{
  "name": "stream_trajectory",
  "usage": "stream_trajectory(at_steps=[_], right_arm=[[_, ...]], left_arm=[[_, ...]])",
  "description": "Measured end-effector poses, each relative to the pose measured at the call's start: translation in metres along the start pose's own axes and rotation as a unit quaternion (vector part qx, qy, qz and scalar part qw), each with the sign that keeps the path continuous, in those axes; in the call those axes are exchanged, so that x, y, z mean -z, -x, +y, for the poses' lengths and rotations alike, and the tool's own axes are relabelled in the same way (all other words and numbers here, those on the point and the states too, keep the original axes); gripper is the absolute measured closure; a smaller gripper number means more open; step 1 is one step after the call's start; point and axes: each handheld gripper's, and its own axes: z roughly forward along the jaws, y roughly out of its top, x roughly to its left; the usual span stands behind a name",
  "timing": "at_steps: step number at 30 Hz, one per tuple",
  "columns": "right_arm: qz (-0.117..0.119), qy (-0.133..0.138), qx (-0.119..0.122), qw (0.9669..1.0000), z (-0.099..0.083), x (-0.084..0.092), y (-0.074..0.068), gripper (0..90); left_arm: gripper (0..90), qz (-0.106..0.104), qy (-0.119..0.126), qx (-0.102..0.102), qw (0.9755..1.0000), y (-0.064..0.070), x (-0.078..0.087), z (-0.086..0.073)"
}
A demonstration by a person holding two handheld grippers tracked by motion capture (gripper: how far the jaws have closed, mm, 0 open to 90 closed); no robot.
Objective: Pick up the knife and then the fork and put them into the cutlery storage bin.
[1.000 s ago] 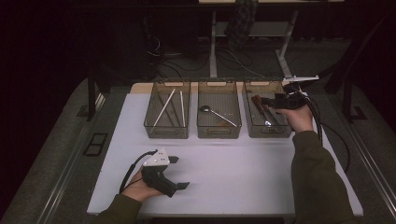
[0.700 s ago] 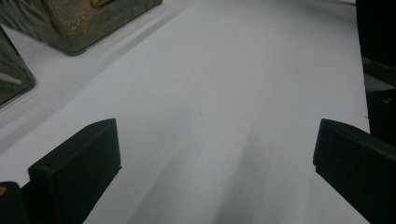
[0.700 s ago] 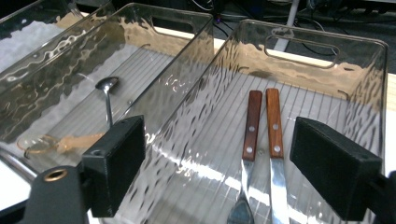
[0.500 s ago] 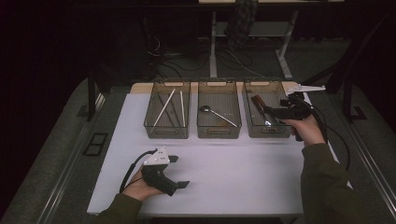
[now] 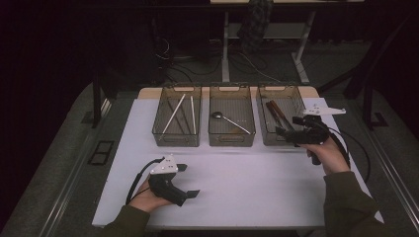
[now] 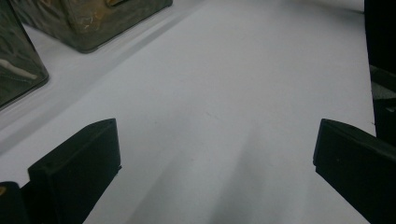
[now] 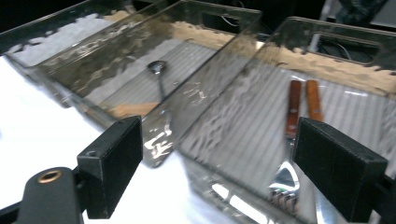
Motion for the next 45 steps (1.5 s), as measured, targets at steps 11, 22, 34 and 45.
stream_trajectory(at_steps=[11, 22, 34, 45], right_arm=[[0.032, 0.007, 0.019, 0.9993, -0.034, 0.017, -0.023, 15.6], [0.051, 0.01, 0.034, 0.9981, -0.069, 0.03, -0.04, 15.7], [0.071, -0.011, 0.039, 0.9967, -0.1, 0.038, -0.051, 15.7], [0.066, -0.037, 0.069, 0.9948, -0.112, 0.034, -0.057, 15.6]], left_arm=[[0.0, 0.0, 0.001, 0.001, 1.0, 0.0, 0.0, 0.0], [0.0, 0.002, 0.001, 0.001, 1.0, 0.0, 0.001, 0.0], [0.0, 0.005, 0.0, 0.001, 1.0, 0.0, 0.001, 0.0], [0.0, 0.005, -0.001, -0.001, 1.0, 0.0, 0.001, 0.0]])
